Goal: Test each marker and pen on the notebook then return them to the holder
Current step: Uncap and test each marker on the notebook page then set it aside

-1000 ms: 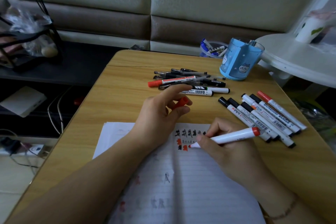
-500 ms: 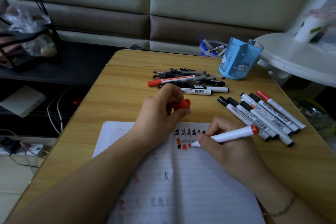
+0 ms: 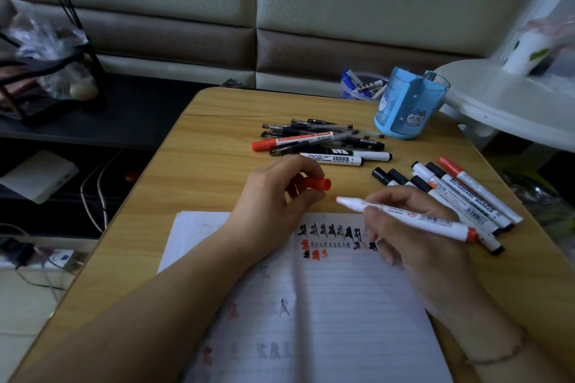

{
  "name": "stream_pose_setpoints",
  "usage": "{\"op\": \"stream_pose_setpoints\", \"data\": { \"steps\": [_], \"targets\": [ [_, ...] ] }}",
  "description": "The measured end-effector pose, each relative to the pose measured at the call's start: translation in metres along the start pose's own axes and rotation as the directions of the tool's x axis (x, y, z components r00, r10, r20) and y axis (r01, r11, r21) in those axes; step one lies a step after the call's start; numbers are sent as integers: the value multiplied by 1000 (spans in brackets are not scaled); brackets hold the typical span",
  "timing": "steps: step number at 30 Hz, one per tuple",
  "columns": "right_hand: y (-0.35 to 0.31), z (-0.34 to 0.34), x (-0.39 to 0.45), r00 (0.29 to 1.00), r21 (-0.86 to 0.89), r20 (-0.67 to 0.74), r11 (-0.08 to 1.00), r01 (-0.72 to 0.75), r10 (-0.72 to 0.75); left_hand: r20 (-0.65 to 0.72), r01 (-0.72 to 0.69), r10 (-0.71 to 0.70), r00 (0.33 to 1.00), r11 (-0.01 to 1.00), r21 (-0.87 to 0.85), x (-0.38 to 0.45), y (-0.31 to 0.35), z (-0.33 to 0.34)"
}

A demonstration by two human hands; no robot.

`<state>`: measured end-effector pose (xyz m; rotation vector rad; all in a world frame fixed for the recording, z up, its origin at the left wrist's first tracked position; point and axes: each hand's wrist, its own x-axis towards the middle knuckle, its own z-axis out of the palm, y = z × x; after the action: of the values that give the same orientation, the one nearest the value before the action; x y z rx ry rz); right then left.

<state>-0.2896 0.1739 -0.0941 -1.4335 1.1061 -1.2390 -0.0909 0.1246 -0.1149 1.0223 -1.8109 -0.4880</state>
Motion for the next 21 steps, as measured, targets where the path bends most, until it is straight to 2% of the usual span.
{"op": "stream_pose_setpoints", "data": {
  "steps": [3, 6, 14, 21],
  "targets": [
    [-1, -1, -1, 995, 22, -39, 996, 88, -87, 8, 3, -3, 1000, 1000, 0, 0, 1, -1],
    [1, -1, 0, 991, -1, -64, 993, 115, -115, 27, -13, 12, 1000, 1000, 10, 0, 2, -1],
    [0, -1, 0, 997, -41, -31, 997, 70, -71, 90, -138, 140, 986, 990, -21, 1, 5, -2],
    [-3, -2, -1, 1000, 91, -4, 996, 15, -14, 143, -223, 222, 964, 975, -13, 1, 11, -6]
  ]
}}
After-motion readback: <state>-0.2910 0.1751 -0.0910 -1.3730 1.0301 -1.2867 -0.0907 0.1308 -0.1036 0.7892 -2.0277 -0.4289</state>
